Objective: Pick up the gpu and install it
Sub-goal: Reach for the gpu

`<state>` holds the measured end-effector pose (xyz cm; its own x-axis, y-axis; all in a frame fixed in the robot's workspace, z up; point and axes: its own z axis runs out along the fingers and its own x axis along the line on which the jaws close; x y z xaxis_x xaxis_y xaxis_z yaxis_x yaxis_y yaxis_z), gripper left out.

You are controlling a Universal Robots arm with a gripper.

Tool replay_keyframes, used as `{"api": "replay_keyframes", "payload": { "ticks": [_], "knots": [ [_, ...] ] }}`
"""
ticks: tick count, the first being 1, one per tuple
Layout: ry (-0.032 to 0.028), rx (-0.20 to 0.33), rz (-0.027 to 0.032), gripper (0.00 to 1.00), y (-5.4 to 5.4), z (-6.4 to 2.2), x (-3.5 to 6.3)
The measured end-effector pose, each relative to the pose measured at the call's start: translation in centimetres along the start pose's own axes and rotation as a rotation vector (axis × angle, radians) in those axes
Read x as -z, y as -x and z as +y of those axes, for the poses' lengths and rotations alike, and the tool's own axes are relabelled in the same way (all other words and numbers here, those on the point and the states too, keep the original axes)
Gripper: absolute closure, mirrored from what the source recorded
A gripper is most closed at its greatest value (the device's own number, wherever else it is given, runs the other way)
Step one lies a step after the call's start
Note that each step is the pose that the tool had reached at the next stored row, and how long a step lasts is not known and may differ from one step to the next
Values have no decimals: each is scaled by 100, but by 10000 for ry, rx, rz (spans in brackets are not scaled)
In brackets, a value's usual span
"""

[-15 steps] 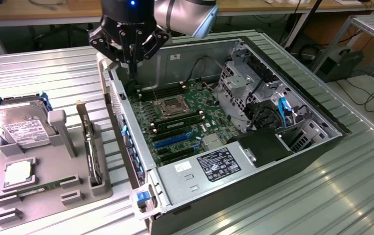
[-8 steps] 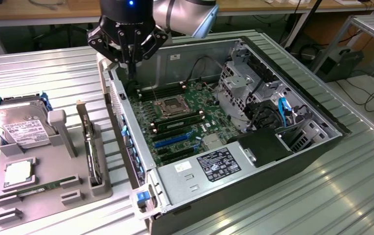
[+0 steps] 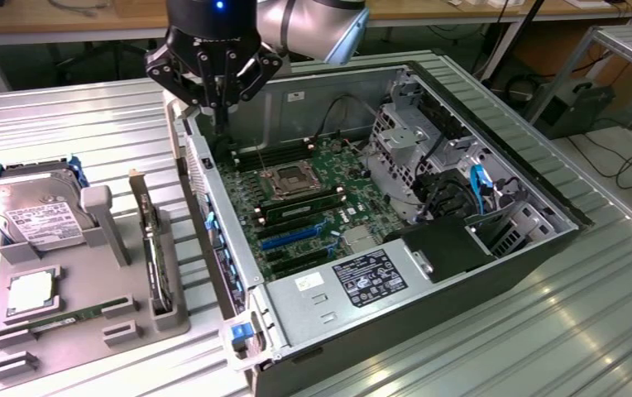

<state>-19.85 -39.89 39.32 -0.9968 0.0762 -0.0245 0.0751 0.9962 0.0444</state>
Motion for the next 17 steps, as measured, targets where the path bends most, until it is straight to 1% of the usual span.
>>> {"api": "replay_keyframes", "payload": {
  "ticks": [17],
  "knots": [
    [0,0,0,89,-36,-3,0]
  ]
}}
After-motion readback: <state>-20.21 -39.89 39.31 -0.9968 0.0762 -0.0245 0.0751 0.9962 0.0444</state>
